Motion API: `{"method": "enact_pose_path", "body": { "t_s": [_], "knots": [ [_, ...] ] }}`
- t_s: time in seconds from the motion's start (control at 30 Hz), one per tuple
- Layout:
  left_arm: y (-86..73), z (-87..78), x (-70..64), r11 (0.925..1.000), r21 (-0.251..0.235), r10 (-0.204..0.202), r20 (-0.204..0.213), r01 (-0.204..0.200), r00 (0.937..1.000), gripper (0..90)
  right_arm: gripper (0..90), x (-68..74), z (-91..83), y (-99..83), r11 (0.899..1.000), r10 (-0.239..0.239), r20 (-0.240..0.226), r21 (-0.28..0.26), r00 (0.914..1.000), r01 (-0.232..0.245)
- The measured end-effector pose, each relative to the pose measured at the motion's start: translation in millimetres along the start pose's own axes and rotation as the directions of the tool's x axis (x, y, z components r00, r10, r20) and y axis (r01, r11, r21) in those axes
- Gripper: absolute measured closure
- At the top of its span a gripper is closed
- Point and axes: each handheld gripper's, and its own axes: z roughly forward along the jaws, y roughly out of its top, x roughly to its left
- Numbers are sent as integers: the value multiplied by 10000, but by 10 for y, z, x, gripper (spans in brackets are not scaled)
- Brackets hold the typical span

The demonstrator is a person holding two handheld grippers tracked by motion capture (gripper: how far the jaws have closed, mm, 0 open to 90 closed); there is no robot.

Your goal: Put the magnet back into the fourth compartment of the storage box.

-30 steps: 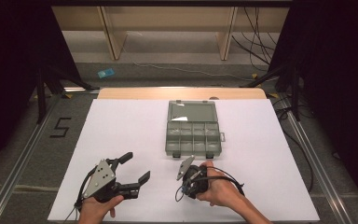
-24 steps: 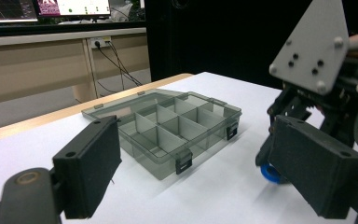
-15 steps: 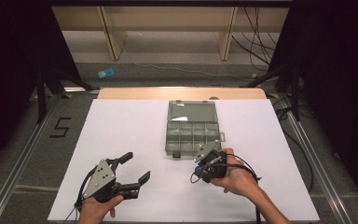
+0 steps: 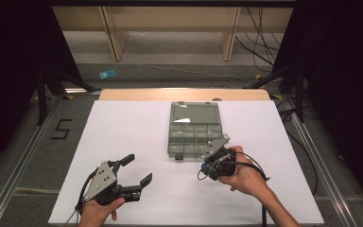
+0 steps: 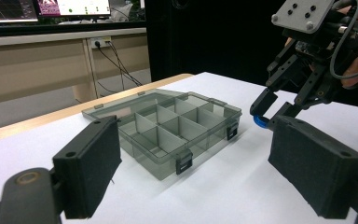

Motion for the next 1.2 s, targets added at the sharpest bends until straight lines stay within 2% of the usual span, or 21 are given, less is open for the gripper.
{"method": "enact_pose_path", "body": {
  "t_s": [0.47, 0.77, 1.2],
  "knots": [
    [2, -1, 1, 10000, -5, 14, -3, -14, 10000, 161, 626, -74, -69, -26, 9999, 101, 298, -68, 9995, -99],
    [0, 1, 0, 10000, 2, 10, -3, -10, 10000, 161, 626, -133, -109, -49, 9998, -122, 548, -156, 9984, 131],
    [0, 2, 0, 10000, 1, 6, 1, -6, 10000, 161, 627, -248, -183, -92, 9991, 93, 921, -419, 9957, -55]
  ]
}}
